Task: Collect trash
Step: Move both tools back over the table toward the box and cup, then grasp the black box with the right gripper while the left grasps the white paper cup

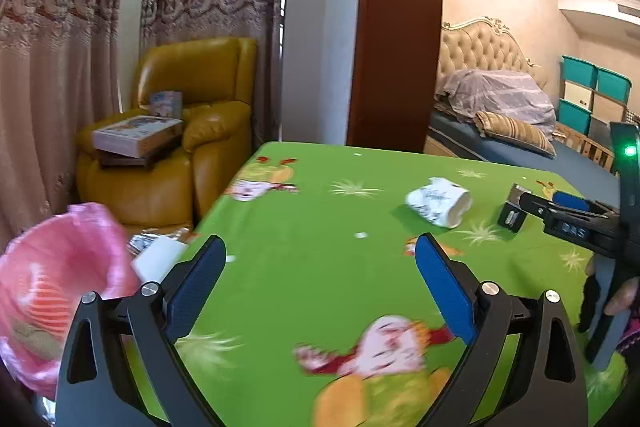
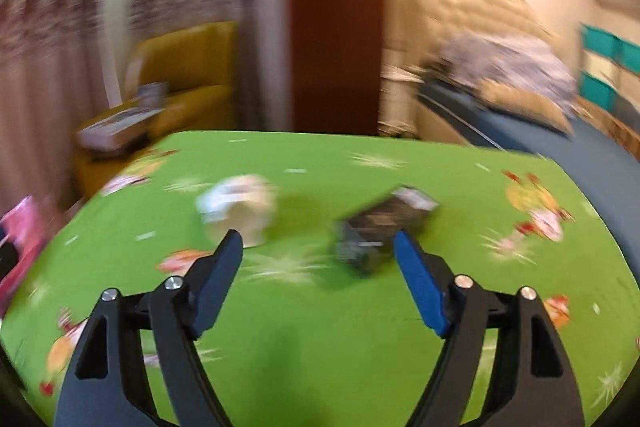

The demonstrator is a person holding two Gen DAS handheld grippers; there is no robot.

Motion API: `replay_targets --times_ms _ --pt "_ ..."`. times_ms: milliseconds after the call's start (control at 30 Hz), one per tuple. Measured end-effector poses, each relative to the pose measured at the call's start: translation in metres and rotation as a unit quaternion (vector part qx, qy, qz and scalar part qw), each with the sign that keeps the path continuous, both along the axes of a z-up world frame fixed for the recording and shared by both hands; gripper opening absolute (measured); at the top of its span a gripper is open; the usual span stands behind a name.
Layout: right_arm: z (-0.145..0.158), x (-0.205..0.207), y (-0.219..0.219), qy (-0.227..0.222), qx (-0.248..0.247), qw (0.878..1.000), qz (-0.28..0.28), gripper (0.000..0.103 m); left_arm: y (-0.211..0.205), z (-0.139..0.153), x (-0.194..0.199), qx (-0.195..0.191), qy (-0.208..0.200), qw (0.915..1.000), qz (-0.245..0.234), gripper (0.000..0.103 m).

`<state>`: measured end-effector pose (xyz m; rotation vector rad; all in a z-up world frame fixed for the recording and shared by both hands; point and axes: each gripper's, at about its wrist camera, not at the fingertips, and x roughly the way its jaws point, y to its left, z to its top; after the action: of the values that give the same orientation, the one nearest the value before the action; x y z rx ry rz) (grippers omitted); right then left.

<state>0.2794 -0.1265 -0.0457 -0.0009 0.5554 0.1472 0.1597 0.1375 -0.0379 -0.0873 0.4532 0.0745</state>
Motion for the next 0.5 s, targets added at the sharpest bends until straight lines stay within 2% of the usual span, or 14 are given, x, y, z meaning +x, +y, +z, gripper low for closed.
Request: replay_targets --times_ms 200,333,433,500 --pt "-0.021 0.050 -0.020 0.053 0.027 0.995 -0.079 0.077 -0.029 -0.003 0.033 0.001 0.005 1.0000 -0.006 0.089" --pt "-0.026 0.078 -0.002 0.071 -0.013 0.992 -0.101 0.082 -0.028 -0.001 0.045 -0.005 0.007 1.0000 -0.002 0.089" --pt "-0.035 0.101 0.009 0.117 -0.046 0.984 -0.126 0.082 -0.028 -0.001 0.049 -0.004 0.009 0.9999 0.001 0.089" --pt "-0.039 0.103 0.003 0.127 -0.035 0.983 -0.129 0.081 -0.030 -0.004 0.054 -0.005 0.016 0.9999 -0.001 0.089"
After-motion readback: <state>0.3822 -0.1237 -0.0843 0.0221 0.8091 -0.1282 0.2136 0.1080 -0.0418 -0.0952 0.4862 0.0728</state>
